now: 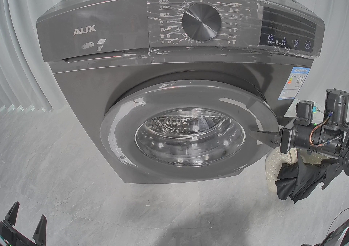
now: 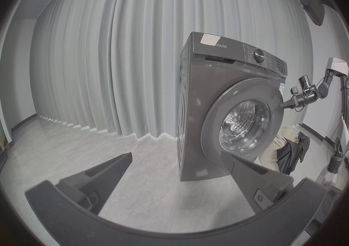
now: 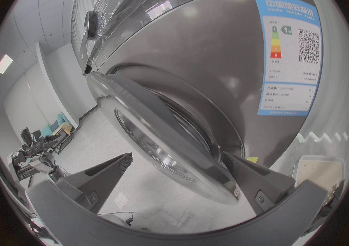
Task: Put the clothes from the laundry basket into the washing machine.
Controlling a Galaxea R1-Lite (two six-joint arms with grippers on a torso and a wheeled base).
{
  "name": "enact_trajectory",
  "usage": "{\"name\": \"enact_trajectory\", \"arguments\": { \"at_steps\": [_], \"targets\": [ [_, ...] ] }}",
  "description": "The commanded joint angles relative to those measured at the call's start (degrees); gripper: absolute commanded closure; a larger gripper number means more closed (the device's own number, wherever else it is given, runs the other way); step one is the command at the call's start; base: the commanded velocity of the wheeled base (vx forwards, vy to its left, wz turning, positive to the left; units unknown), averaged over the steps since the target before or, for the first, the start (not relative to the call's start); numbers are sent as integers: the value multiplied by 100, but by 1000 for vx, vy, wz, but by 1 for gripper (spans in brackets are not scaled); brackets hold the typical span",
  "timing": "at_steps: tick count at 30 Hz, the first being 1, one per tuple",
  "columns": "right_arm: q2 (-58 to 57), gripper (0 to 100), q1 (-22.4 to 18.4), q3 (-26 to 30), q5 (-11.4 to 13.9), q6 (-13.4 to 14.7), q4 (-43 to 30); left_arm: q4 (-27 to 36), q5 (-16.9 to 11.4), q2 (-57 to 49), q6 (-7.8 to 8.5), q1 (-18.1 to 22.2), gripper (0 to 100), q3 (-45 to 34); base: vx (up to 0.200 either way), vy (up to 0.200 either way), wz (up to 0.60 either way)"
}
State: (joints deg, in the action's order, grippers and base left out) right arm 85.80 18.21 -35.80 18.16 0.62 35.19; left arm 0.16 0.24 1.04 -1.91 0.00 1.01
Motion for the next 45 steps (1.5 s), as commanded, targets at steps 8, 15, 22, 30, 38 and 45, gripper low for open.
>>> {"name": "enact_trajectory", "arguments": {
  "at_steps": [8, 15, 22, 30, 38, 45],
  "targets": [
    [-564, 0, -2, 548, 302, -9, -21, 2, 2, -104, -2, 0, 0, -92, 0, 0, 0],
    [-432, 0, 7, 504, 328, -9, 49, 2, 2, -104, -20, 0, 0, -92, -114, 0, 0],
    [-494, 0, 51, 671, 337, -9, 40, 2, 2, -104, -20, 0, 0, -92, -143, 0, 0],
    [-696, 0, 68, 1049, 434, -9, 49, 2, 2, -104, -20, 0, 0, -92, 0, 0, 0],
    [-626, 0, 86, 926, 425, -18, 49, 2, 2, -104, -28, 0, 0, -92, -75, 0, 0],
    [-678, 0, 253, 1199, 425, -9, 40, 2, 2, -104, -20, 0, 0, -92, -86, 0, 0]
  ]
}}
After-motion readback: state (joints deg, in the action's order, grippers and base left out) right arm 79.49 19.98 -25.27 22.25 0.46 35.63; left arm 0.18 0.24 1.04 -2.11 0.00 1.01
